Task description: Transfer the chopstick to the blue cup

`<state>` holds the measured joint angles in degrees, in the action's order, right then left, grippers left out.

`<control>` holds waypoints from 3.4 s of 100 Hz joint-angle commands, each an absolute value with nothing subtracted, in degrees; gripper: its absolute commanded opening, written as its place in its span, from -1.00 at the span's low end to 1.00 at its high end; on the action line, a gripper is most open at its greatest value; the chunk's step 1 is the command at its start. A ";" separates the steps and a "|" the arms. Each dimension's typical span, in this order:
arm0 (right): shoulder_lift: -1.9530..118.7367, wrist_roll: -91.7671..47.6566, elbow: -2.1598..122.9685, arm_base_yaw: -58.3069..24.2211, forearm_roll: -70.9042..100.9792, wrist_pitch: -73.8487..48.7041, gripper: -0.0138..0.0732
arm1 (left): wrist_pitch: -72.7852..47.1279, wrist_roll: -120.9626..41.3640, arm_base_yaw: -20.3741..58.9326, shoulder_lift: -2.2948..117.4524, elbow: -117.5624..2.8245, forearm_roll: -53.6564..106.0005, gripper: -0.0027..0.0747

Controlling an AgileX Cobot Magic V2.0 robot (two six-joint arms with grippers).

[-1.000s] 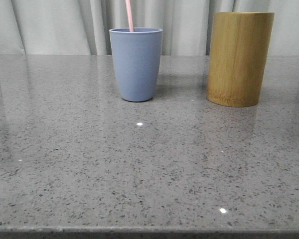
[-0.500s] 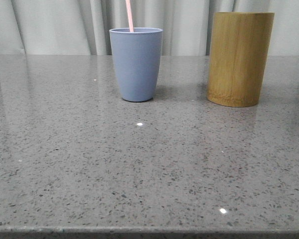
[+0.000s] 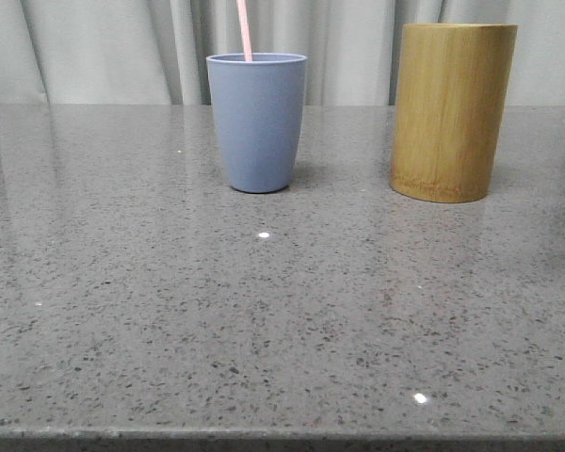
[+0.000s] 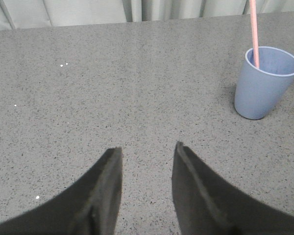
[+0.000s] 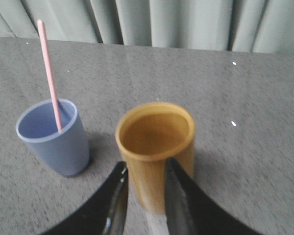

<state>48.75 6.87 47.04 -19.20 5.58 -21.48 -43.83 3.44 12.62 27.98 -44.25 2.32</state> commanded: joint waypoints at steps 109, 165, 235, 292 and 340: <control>9.54 6.40 26.27 -14.64 5.05 -20.02 -0.82 | -36.32 4.09 12.62 10.48 -32.31 2.39 -0.98; 9.54 6.40 26.27 -14.64 5.05 -20.02 -0.82 | -36.32 4.09 12.62 10.48 -32.31 2.39 -0.98; 9.54 6.40 26.27 -14.64 5.05 -20.02 -0.82 | -6.41 4.09 4.46 -2.11 -2.11 0.00 -0.98; 9.54 6.40 26.27 -14.64 5.05 -20.07 -0.82 | -4.59 3.99 2.60 -2.16 0.59 0.33 -0.98; 9.54 6.40 26.27 -14.64 5.05 -20.02 -0.82 | -4.59 3.99 2.60 -2.16 0.59 0.33 -0.98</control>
<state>8.89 6.76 24.94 -14.92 5.45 -24.44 -9.51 3.44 2.79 -0.26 0.15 0.00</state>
